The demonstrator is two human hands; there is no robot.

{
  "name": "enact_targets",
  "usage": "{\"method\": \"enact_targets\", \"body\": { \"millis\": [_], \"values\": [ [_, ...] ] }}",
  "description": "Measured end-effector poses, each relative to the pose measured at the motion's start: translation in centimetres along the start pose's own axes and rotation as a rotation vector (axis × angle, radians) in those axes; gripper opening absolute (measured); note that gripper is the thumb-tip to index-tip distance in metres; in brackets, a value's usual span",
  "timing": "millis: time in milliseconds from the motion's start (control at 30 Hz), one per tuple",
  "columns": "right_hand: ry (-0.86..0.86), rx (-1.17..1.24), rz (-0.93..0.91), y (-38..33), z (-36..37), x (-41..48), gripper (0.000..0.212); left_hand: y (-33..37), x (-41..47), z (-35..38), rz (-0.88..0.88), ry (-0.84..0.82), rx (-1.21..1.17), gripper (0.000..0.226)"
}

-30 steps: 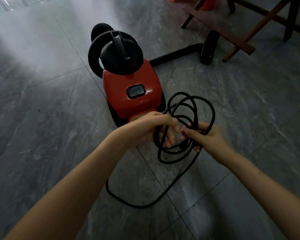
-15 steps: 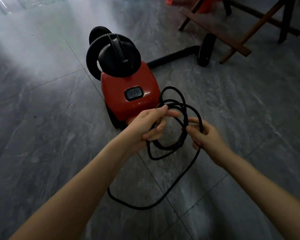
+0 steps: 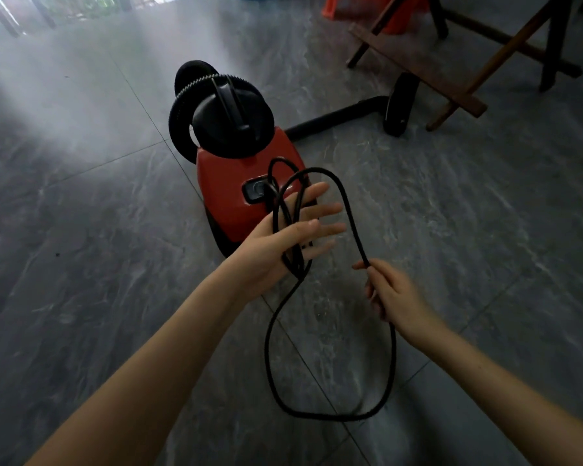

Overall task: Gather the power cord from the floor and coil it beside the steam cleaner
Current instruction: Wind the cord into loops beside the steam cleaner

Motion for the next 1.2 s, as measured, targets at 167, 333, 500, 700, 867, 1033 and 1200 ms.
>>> {"method": "enact_targets", "body": {
  "millis": [167,333,500,700,867,1033,1200],
  "values": [
    [-0.159,-0.726,-0.245,-1.6,2.5,-0.9,0.021,-0.1,0.4,1.4,-0.012,-0.14,0.149,0.044],
    [-0.354,-1.039,-0.51,-4.9,4.9,-2.8,0.021,-1.2,0.7,1.7,-0.015,-0.138,0.55,0.046],
    [-0.283,-1.073,-0.881,-7.8,4.3,-3.7,0.018,-2.1,0.6,0.9,-0.092,-0.062,0.653,0.041],
    [-0.081,-1.058,-0.998,-10.1,1.9,-2.1,0.05,-3.1,0.7,0.9,-0.193,-0.174,0.72,0.042],
    [-0.101,-0.908,-0.792,-9.8,-3.2,0.1,0.052,-2.3,-1.0,-3.3,-0.295,-0.084,0.46,0.034],
    [-0.093,-0.467,-0.534,-7.3,-1.9,1.3,0.042,-2.7,-1.8,-2.2,-0.307,-0.289,0.281,0.027],
    [-0.5,0.055,-0.122,-5.4,3.5,2.2,0.038,-3.2,-1.9,-1.2,-0.292,-0.355,0.052,0.025]
  ]
}}
Point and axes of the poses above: each hand's wrist, its own x-axis towards the middle knuckle, its own z-axis out of the palm, y = z × x, the point moved 3 cm from there along x, towards the middle knuckle, and after that the axes turned 14 degrees about x, right-handed, at the moved point
